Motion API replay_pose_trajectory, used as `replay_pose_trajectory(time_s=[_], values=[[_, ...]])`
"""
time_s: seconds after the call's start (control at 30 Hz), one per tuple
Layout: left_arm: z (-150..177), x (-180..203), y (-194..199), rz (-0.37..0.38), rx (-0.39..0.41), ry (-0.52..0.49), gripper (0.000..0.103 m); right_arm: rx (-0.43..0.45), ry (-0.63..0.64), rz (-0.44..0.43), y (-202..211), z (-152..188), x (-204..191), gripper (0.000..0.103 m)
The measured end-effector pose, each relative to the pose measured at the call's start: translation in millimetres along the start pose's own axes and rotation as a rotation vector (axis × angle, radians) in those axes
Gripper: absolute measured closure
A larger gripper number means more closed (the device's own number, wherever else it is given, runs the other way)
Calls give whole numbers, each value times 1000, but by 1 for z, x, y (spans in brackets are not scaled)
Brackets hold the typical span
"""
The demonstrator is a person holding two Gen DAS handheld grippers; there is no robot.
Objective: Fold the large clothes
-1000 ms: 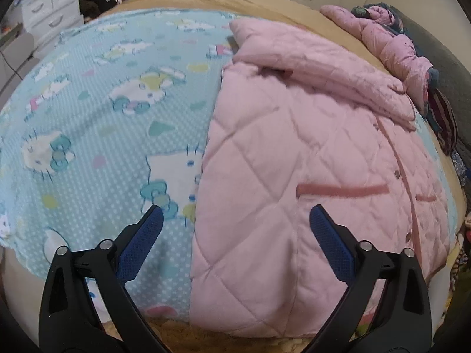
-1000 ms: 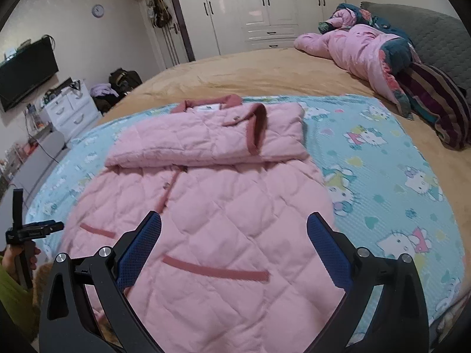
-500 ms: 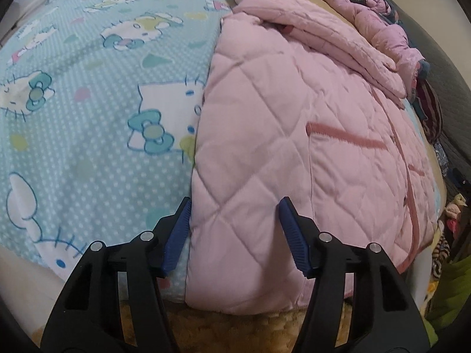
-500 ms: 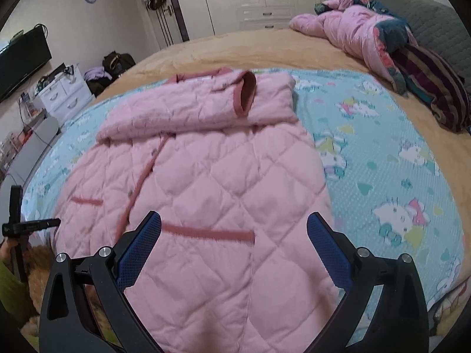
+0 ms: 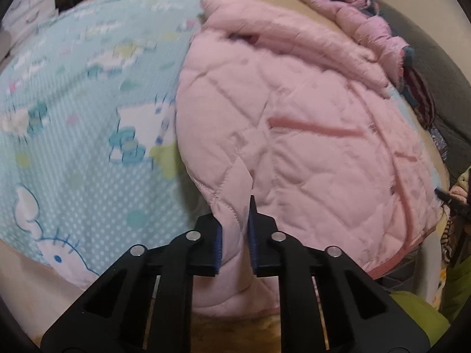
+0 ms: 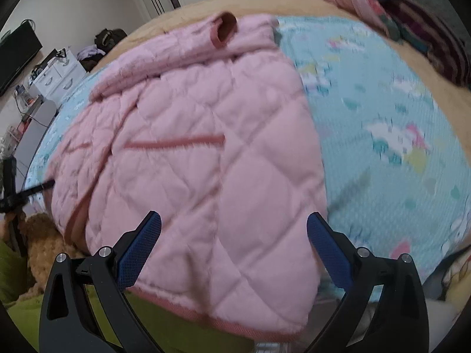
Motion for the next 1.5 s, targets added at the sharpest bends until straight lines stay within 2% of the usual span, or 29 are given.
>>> replay_pose_trajectory(time_s=[0.07,0.23,0.37,0.4,0.47,0.5,0.57,0.6,0.67,0.77,0.87,0.97,1.1,1.2,1.5], values=[[-14,5,15,23,46,5,98,-7,-14,9,1,5,8,4],[-49,21,55,66,151,0,98,-58,-69,-34,-6,17,19,4],[-70,37,64,67,186,-23,98,-81,-128,-94,-18,28,22,5],[-73,39,64,71,190,-21,98,-70,-141,-102,-19,29,23,8],[-79,43,64,75,194,-18,98,-48,-138,-114,-14,27,22,34],[-79,42,65,76,195,-17,98,-39,-125,-131,-10,25,19,42],[-84,43,65,73,201,-22,98,7,-92,-182,6,14,9,65],[-88,43,65,74,204,-20,98,33,-83,-203,13,7,5,72],[-93,44,66,75,209,-16,98,123,-56,-257,36,-14,-6,77],[-102,44,65,61,222,-21,97,241,9,-298,62,-47,-21,79],[-109,40,62,55,220,-12,97,317,1,-353,73,-82,-24,79],[-112,35,57,53,209,-8,97,326,-17,-377,66,-98,-21,79],[-103,33,54,71,180,-20,96,325,-16,-394,61,-103,-22,79],[-106,30,55,83,193,4,96,346,-30,-407,63,-119,-25,79],[-164,29,67,106,292,63,96,456,-67,-445,76,-178,-29,80]])
Point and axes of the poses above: each gripper's, at about its wrist camera, not at the fingertips, and y roughly against the way its jaws point, x to its right, z to its underside, the point moved 10 cm from there along -y, roughly the way its jaws point, and after that the axes turned 6 degrees about -z, right-handed, at the moved point
